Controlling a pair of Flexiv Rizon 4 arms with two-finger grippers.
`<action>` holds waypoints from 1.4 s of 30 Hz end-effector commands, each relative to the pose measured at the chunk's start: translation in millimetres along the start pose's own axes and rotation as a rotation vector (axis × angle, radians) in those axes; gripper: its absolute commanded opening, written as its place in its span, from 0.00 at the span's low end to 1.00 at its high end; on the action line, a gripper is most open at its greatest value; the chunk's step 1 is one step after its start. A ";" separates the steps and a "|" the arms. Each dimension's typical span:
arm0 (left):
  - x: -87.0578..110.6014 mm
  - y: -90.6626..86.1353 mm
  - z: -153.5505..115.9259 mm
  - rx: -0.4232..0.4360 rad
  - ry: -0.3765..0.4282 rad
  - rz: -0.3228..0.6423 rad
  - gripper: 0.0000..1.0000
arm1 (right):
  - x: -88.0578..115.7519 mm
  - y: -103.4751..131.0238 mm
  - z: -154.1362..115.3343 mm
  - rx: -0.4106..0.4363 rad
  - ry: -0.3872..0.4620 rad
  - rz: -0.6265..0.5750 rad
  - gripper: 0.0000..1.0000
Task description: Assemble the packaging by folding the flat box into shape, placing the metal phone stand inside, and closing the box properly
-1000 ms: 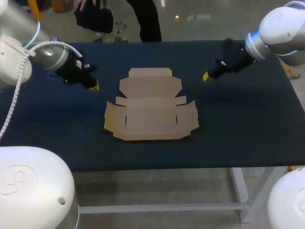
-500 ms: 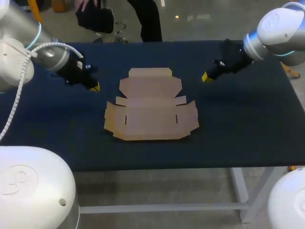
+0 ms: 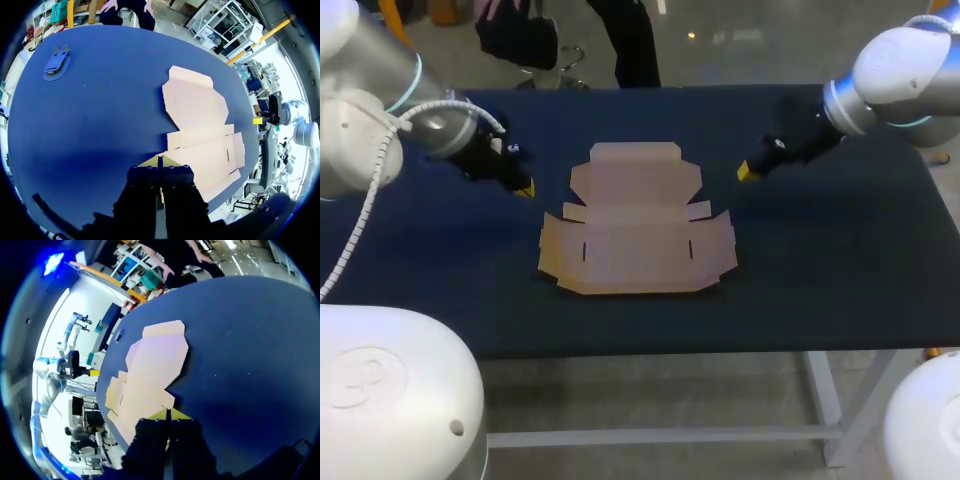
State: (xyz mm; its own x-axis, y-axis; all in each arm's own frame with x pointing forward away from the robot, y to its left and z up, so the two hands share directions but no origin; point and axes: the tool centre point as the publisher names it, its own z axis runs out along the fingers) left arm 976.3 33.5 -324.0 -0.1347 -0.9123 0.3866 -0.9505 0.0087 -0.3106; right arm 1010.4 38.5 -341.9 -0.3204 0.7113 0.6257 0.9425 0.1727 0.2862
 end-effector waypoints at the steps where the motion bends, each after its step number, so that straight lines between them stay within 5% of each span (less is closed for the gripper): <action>1: 4.7 2.9 16.4 0.013 -0.004 0.013 0.00 | -3.5 5.2 14.7 0.015 0.013 -0.001 0.00; 19: 0.2 6.5 38.5 0.062 0.044 0.063 0.00 | -2.0 -2.9 48.5 0.055 0.034 0.004 0.00; 42: -1.3 4.1 47.7 0.082 0.054 0.052 0.00 | -30.3 -3.6 71.6 0.026 -0.012 0.159 0.00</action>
State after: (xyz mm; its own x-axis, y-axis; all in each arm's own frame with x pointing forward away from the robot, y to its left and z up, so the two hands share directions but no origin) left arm 984.0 16.4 -365.5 -0.2011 -0.8868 0.4161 -0.9154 0.0188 -0.4022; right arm 1016.7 62.2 -407.1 -0.1666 0.7434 0.6478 0.9823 0.0682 0.1743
